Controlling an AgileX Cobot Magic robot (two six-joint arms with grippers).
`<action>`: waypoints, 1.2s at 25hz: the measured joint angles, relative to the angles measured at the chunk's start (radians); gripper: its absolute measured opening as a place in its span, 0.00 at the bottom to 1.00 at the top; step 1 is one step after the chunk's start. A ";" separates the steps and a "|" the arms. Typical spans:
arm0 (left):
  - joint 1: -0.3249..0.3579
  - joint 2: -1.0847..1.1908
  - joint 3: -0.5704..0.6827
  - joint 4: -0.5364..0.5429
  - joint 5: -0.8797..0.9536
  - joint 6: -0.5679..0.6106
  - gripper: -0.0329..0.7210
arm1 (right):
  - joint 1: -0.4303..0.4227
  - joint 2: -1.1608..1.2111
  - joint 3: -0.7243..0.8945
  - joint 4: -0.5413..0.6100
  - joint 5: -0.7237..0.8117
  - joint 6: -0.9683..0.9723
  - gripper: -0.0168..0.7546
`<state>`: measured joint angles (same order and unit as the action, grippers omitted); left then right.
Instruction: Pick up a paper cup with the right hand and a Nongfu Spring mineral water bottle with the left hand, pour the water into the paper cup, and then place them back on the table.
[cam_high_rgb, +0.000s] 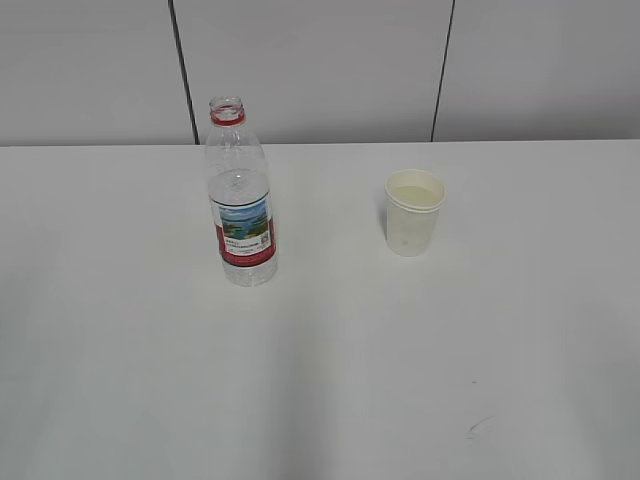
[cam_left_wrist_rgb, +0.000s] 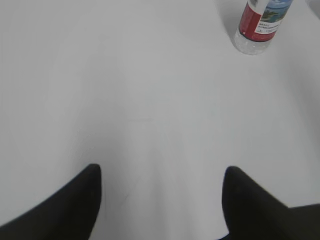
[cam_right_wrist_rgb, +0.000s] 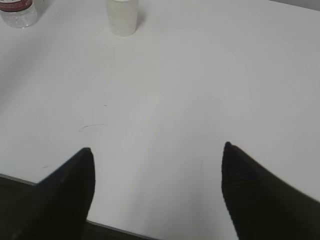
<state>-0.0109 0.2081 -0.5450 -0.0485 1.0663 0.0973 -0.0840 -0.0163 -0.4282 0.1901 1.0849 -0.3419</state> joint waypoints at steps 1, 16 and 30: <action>0.000 0.000 0.000 0.000 0.000 0.000 0.65 | 0.000 0.000 0.000 0.000 0.000 0.000 0.78; -0.001 -0.219 -0.001 0.000 0.008 -0.001 0.65 | 0.002 0.000 0.000 0.002 -0.002 0.002 0.78; -0.006 -0.222 -0.001 -0.001 0.010 -0.001 0.64 | 0.002 0.000 0.000 0.002 -0.003 0.004 0.78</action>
<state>-0.0169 -0.0135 -0.5460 -0.0493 1.0767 0.0964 -0.0817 -0.0163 -0.4282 0.1923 1.0824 -0.3376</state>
